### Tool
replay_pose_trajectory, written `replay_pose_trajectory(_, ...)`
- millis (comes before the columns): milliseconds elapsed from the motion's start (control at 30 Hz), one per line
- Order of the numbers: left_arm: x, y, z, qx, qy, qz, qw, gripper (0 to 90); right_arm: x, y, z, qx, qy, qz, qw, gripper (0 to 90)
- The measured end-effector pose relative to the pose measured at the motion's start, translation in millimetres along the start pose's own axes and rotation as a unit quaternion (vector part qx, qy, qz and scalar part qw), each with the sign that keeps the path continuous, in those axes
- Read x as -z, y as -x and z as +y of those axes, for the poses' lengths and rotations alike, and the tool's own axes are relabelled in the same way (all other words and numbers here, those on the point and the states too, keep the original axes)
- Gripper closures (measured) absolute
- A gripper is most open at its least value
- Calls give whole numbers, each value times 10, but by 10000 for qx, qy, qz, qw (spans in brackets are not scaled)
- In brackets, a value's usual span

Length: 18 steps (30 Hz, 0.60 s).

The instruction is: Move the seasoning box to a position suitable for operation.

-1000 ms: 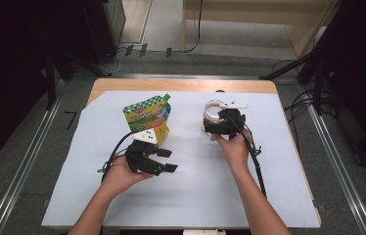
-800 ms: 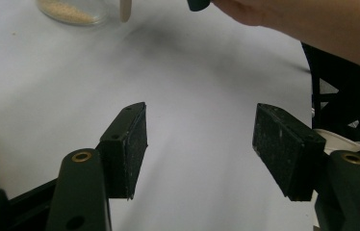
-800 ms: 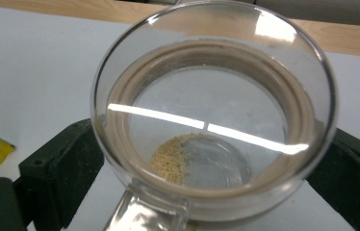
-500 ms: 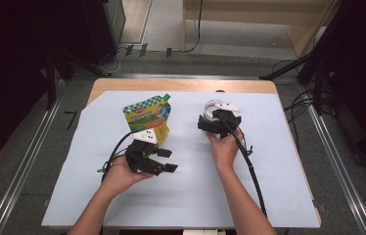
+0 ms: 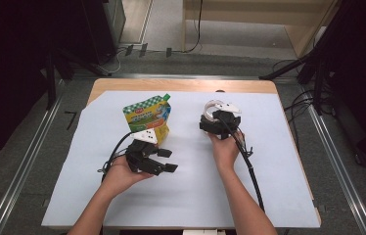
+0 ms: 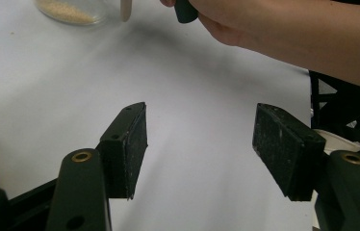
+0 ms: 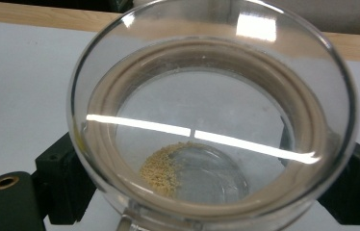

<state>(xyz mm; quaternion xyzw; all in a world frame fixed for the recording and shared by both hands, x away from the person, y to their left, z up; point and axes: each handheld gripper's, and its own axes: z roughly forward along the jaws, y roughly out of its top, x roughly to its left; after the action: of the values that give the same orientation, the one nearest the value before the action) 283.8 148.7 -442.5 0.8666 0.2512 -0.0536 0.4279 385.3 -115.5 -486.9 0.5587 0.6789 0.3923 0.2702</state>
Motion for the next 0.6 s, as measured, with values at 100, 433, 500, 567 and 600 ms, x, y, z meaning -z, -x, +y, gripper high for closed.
replay_pose_trajectory(100, -9, -2, -2, -12, -15, 25, 10000, 383, 9, 1, -9, 29, 30, 37, 10000, 114)
replay_pose_trajectory(433, -3, -20, -7, 12, -6, 49, 10000, 379, 119, 0, 6, 152, 102, 261, 9995, 115)
replay_pose_trajectory(500, 6, -24, -11, 45, 9, 63, 10000, 379, 177, 9, 20, 155, 122, 381, 9991, 115)
replay_pose_trajectory(567, 20, -39, -15, 53, 25, 76, 10000, 379, 242, 15, 29, 199, 129, 487, 9985, 115)
replay_pose_trajectory(600, 23, -43, -16, 89, 36, 72, 9999, 379, 277, 16, 33, 210, 124, 534, 9983, 115)
